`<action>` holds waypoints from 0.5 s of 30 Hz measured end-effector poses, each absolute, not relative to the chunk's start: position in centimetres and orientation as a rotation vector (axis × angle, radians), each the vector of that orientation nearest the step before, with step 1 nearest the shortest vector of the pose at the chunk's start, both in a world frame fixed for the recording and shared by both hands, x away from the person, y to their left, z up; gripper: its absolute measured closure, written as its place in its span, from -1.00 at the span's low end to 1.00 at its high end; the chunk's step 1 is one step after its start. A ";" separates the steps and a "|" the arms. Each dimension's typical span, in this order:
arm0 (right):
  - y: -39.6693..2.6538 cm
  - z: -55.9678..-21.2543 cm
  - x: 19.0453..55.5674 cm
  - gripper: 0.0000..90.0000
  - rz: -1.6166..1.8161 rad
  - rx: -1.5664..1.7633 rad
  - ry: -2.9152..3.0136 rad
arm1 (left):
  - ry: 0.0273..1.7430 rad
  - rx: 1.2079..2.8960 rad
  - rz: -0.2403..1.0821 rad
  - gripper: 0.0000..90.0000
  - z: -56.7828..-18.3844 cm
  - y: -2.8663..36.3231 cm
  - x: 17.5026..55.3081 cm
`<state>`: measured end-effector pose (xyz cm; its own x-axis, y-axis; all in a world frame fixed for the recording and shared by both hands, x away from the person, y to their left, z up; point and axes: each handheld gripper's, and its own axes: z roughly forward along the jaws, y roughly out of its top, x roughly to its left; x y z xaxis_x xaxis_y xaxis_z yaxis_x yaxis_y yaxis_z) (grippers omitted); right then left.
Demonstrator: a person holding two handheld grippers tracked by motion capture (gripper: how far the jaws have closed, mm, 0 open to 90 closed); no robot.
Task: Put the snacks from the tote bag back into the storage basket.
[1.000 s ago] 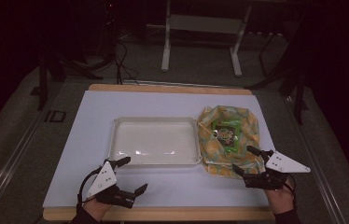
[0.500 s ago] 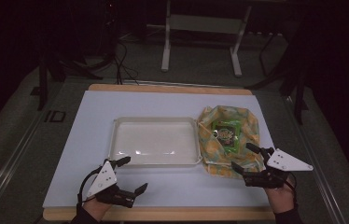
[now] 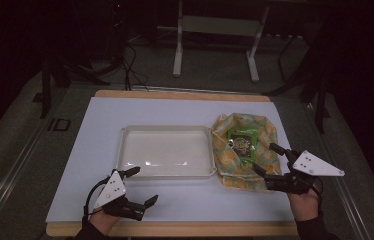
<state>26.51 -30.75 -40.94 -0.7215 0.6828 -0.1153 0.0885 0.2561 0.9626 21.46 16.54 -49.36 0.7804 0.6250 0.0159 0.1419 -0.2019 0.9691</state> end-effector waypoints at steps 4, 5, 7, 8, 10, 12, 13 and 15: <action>-30.7 -40.6 26.9 -0.66 1.483 0.707 2.004 | 0.594 1.752 0.490 -0.99 -49.4 16.5 21.4; -30.7 -40.6 27.0 -0.66 1.477 0.714 2.005 | 0.592 1.749 0.489 -0.99 -49.4 16.5 21.4; -30.7 -40.4 27.2 -0.66 1.479 0.719 2.006 | 0.589 1.750 0.489 -0.99 -49.4 16.5 21.4; -30.7 -40.3 27.4 -0.66 1.470 0.724 2.011 | 0.587 1.754 0.490 -0.99 -49.4 16.5 21.4; -30.7 -40.0 27.6 -0.64 1.457 0.721 2.024 | 0.584 1.756 0.490 -0.99 -49.4 16.5 21.5; -30.7 -39.8 27.8 -0.64 1.442 0.716 2.027 | 0.583 1.757 0.487 -0.99 -49.5 16.4 21.5; -30.7 -39.8 27.8 -0.64 1.442 0.716 2.027 | 0.583 1.757 0.487 -0.99 -49.5 16.4 21.5; -30.6 -39.5 28.2 -0.65 1.446 0.718 2.020 | 0.581 1.757 0.487 -0.99 -49.5 16.4 21.5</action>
